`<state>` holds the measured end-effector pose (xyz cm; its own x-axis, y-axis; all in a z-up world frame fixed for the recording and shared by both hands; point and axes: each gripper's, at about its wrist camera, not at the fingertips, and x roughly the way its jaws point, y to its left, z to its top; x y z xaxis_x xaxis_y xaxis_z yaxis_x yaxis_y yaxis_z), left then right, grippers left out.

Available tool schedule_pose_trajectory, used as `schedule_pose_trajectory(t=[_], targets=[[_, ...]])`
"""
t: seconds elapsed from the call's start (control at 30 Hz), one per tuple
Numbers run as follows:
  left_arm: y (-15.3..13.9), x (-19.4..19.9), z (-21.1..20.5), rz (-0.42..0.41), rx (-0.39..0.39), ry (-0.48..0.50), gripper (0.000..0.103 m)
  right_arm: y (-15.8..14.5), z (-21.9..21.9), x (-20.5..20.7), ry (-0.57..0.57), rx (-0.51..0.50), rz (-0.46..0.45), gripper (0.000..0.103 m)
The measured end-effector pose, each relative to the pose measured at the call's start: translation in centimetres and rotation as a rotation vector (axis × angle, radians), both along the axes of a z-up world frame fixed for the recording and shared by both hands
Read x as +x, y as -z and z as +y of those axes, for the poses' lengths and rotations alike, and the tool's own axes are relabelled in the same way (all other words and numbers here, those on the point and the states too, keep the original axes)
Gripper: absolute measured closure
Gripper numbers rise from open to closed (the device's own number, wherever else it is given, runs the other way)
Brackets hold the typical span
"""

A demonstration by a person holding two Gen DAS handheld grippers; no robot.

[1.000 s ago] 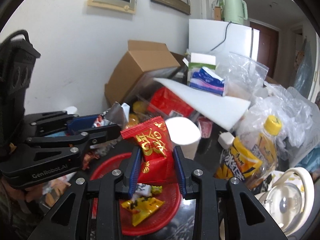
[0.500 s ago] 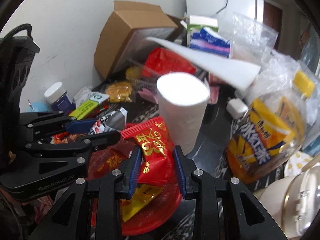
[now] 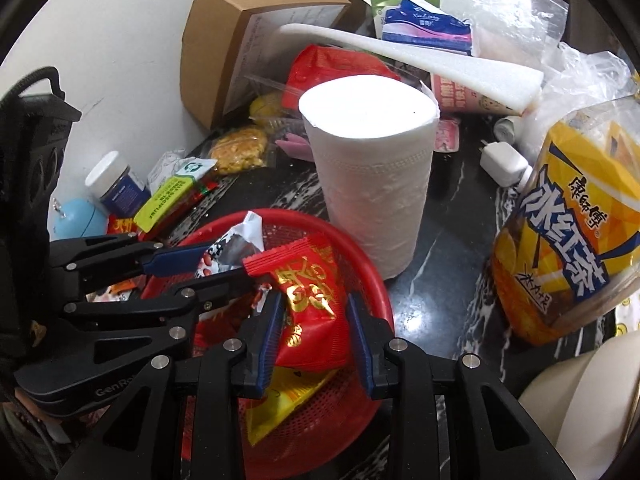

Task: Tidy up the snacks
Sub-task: 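Open both grippers to drop the packet and red bag into the basket, then lift both grippers away from the basket back over the table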

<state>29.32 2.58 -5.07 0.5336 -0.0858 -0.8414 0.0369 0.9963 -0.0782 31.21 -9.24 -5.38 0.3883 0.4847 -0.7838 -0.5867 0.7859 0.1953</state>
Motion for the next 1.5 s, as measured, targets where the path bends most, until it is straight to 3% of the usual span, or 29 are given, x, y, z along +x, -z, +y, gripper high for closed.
schedule_pose_trajectory(t=[0.13, 0.23, 0.7, 1.03, 1.5], targets=[[0.5, 0.4, 0.2, 0.040, 0.011, -0.019, 0.044, -0.4, -0.1, -0.1, 0.018, -0.026, -0.020, 0.070], [0.8, 0.5, 0.3, 0.062, -0.009, -0.023, 0.040, -0.5, -0.3, 0.0, 0.031, -0.039, -0.024, 0.070], [-1.6, -0.7, 0.4, -0.022, -0.013, -0.011, 0.040, -2.2, -0.7, -1.4, 0.065, -0.050, -0.091, 0.070], [-6.0, -3.7, 0.5, -0.116, -0.028, -0.013, 0.039, -7.6, -1.6, -5.2, 0.094, -0.027, -0.226, 0.070], [-14.1, -11.7, 1.4, -0.303, -0.014, -0.014, 0.039, -14.7, -2.5, -13.5, 0.089, 0.037, -0.378, 0.070]])
